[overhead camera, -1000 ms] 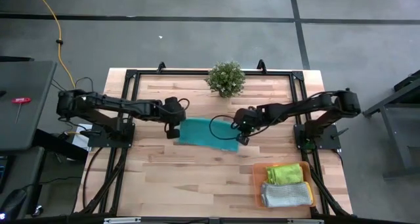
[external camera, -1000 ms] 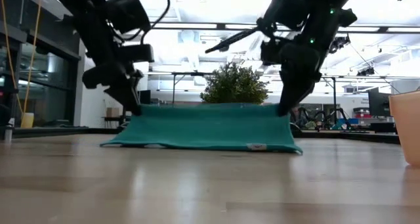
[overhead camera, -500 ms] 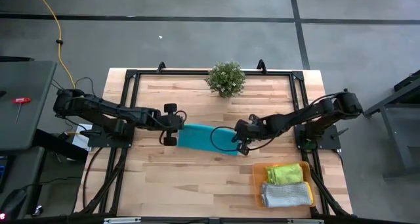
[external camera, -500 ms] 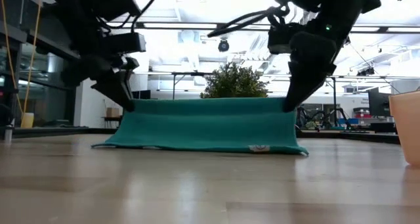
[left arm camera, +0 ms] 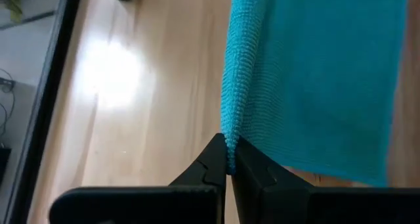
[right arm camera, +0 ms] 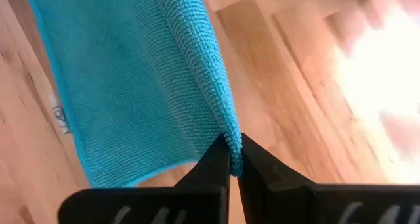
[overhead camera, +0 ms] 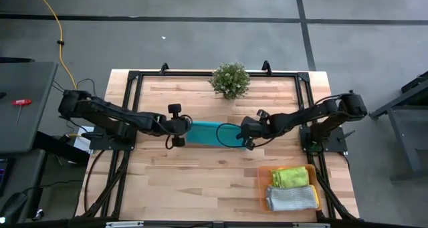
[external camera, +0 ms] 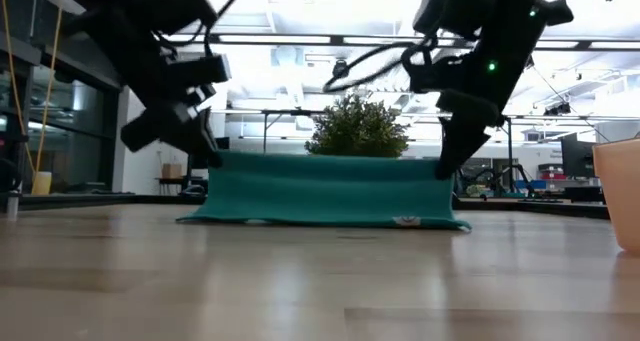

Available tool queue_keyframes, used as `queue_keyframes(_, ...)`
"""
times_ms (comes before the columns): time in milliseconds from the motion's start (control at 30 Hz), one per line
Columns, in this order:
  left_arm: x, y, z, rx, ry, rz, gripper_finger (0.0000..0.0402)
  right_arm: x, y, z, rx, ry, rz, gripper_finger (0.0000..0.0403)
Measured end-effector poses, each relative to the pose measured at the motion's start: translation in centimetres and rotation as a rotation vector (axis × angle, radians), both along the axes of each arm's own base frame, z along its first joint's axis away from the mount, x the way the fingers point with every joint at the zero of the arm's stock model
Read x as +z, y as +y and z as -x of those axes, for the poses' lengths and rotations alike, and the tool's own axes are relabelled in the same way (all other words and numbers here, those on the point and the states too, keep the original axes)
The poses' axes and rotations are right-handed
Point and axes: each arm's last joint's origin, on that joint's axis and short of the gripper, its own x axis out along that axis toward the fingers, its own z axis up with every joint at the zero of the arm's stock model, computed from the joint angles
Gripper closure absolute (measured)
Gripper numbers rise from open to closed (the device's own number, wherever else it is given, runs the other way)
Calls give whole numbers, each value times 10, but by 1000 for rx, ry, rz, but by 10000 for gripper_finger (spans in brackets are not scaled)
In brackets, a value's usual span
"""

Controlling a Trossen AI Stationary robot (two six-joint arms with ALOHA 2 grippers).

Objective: Fold microfiber towels
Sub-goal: Fold the blue microfiber towel

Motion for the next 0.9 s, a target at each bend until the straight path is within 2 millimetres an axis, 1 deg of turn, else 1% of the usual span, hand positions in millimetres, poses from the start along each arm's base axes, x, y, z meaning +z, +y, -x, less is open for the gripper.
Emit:
queue_keyframes(100,-11,1,-4,12,37,-8,401,-7,-3,-2,-4,30,-1,403)
queue_keyframes(267,-23,3,-12,57,48,-81,401,-12,-6,-3,-45,42,71,403)
queue_keyframes(400,-26,2,-14,52,66,-127,401,-12,-3,-2,-52,46,99,403)
queue_keyframes(533,-25,-2,-15,25,81,-183,401,-12,3,3,-51,71,172,403)
queue_keyframes(667,-26,-5,-15,27,67,-166,401,-11,4,4,-55,76,196,403)
queue_keyframes(767,-26,-5,-16,27,32,-103,401,-11,1,4,-72,80,225,403)
queue_keyframes(833,-25,-5,-19,22,-5,-60,401,-11,-1,6,-110,80,252,403)
queue_keyframes(900,-24,-5,-20,32,-27,-61,401,-11,-2,7,-167,58,275,403)
